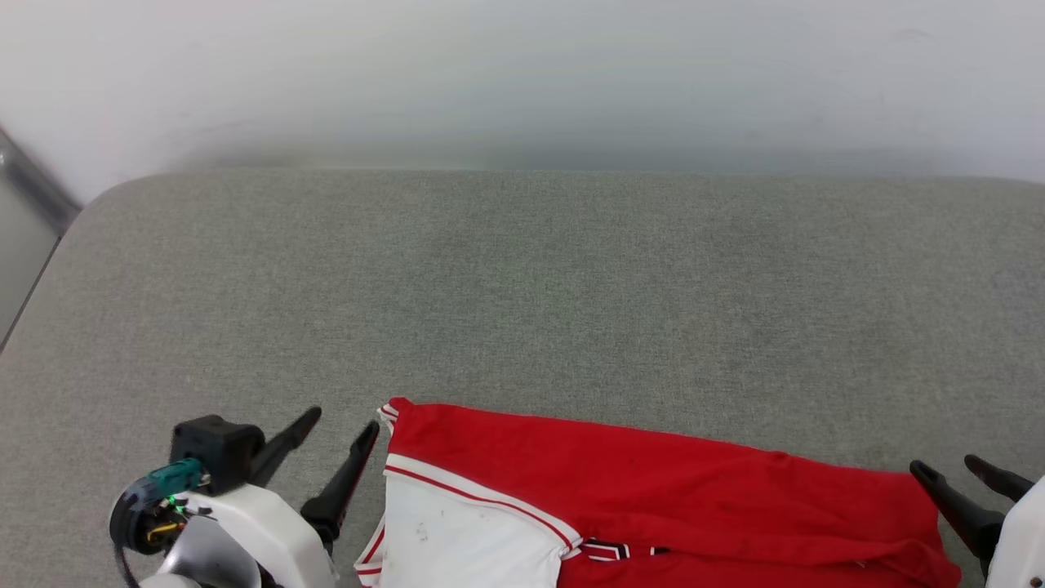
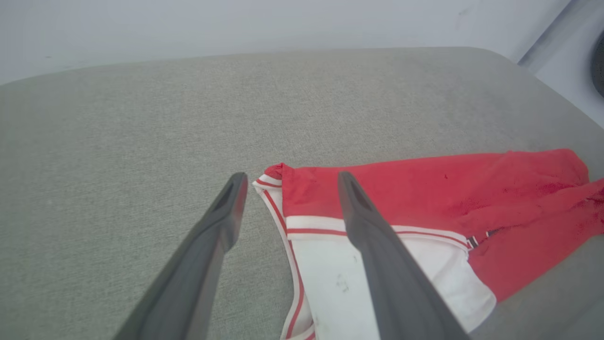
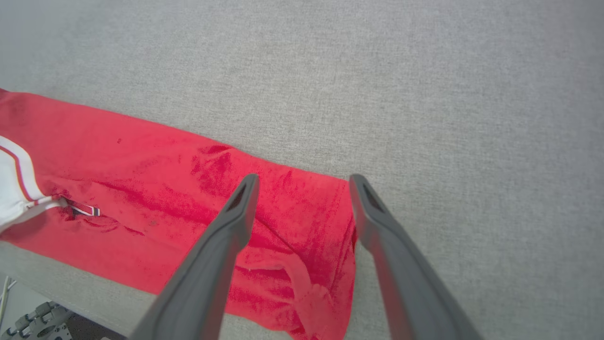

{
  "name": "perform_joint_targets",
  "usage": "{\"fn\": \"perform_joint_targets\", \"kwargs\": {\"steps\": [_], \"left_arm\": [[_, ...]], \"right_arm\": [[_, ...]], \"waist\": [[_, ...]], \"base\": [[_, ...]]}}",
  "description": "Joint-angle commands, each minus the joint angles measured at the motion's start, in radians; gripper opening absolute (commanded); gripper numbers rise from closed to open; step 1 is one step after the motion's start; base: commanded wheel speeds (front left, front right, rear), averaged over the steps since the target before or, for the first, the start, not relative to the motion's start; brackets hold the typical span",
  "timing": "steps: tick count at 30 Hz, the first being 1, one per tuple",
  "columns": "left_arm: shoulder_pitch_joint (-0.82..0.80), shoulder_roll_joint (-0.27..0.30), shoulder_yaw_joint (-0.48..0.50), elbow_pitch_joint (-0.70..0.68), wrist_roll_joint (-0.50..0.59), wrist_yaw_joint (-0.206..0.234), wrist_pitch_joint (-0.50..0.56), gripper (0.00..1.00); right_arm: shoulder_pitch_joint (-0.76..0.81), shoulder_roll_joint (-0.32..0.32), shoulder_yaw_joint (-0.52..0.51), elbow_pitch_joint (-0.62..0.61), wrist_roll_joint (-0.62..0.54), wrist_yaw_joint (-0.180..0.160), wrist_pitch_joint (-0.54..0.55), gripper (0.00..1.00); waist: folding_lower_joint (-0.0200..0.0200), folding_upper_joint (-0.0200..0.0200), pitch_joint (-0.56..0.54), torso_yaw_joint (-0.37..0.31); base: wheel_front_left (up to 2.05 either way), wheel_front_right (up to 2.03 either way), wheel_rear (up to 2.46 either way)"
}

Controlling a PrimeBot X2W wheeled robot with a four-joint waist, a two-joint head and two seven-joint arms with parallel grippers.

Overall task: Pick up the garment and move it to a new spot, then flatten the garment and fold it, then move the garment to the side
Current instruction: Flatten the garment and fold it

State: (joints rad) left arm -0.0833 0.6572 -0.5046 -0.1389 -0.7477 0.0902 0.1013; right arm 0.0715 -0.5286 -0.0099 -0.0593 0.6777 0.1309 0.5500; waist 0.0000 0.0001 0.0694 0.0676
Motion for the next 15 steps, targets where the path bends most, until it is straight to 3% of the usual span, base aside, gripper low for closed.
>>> {"fn": "perform_joint_targets", "kwargs": {"steps": [1,8,12,15], "left_arm": [[-0.007,-0.016,0.023,0.000,0.008,0.015,-0.051,1.00],[0.045,-0.084,0.117,0.016,0.081,0.076,-0.329,1.00],[0.083,-0.137,0.170,0.008,0.149,0.096,-0.365,1.00],[0.100,-0.200,0.238,-0.034,0.242,0.084,-0.367,1.00]], "right_arm": [[-0.002,0.027,-0.027,-0.010,-0.007,0.000,0.002,1.00],[0.049,0.176,-0.159,-0.060,-0.111,0.000,0.092,1.00],[0.077,0.266,-0.236,-0.075,-0.175,0.000,0.162,1.00],[0.086,0.320,-0.284,-0.077,-0.215,0.000,0.198,1.00]], "waist": [[0.0000,-0.0001,-0.006,-0.002],[0.0000,-0.0001,-0.015,-0.007],[0.0000,-0.0001,-0.006,-0.003],[0.0000,-0.0001,0.006,0.006]], "base": [[0.00,0.00,0.00],[0.00,0.00,0.00],[0.00,0.00,0.00],[0.00,0.00,0.00]]}}
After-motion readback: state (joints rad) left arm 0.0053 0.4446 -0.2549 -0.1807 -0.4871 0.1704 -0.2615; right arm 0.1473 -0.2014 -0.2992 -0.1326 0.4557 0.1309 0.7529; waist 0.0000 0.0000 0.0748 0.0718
